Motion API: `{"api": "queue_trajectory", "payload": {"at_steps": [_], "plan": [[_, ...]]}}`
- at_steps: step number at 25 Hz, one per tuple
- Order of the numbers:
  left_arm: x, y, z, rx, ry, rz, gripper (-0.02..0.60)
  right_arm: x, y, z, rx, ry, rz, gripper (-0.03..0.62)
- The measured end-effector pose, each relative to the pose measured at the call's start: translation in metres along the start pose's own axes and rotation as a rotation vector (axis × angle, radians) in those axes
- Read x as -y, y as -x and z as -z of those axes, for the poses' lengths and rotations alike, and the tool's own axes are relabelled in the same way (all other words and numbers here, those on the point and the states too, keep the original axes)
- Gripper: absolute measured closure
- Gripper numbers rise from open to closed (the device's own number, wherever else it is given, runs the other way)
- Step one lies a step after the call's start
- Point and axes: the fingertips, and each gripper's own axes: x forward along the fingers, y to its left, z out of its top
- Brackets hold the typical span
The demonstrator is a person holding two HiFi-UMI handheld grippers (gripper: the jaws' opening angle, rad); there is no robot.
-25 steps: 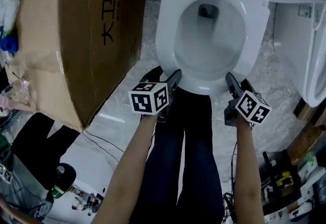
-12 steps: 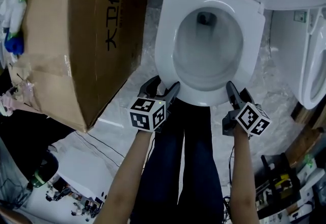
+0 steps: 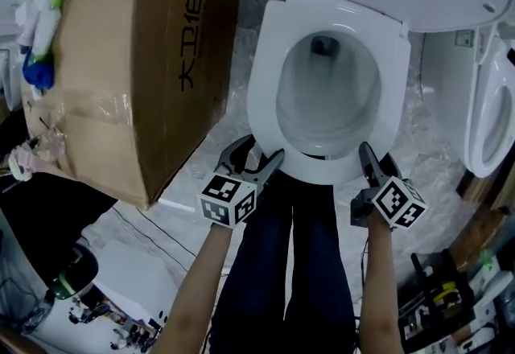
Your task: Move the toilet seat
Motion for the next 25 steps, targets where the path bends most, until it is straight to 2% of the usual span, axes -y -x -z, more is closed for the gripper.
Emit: {"api": "queue_trajectory", "payload": {"at_steps": [5, 9, 16, 21, 25], "plan": [[0.012, 0.016, -0.011, 0.033, -0.018, 0.022, 0.299, -0.008, 0.013, -0.011, 0.03, -0.004, 0.015, 0.295], [0.024, 0.037, -0.011, 0.022, -0.094, 0.021, 0.301, -0.015, 0.021, -0.02, 0.044, -0.011, 0.015, 0.295], [0.053, 0.06, 0.008, -0.009, -0.141, 0.078, 0.301, -0.028, 0.036, -0.034, 0.062, -0.038, -0.008, 0.295], [0.073, 0.058, 0.015, -0.018, -0.258, 0.097, 0.301, -0.037, 0.048, -0.044, 0.062, -0.017, -0.022, 0.295], [0.086, 0.054, -0.005, 0.024, -0.25, 0.125, 0.302, -0.044, 0.056, -0.053, 0.072, -0.003, -0.026, 0.295]]}}
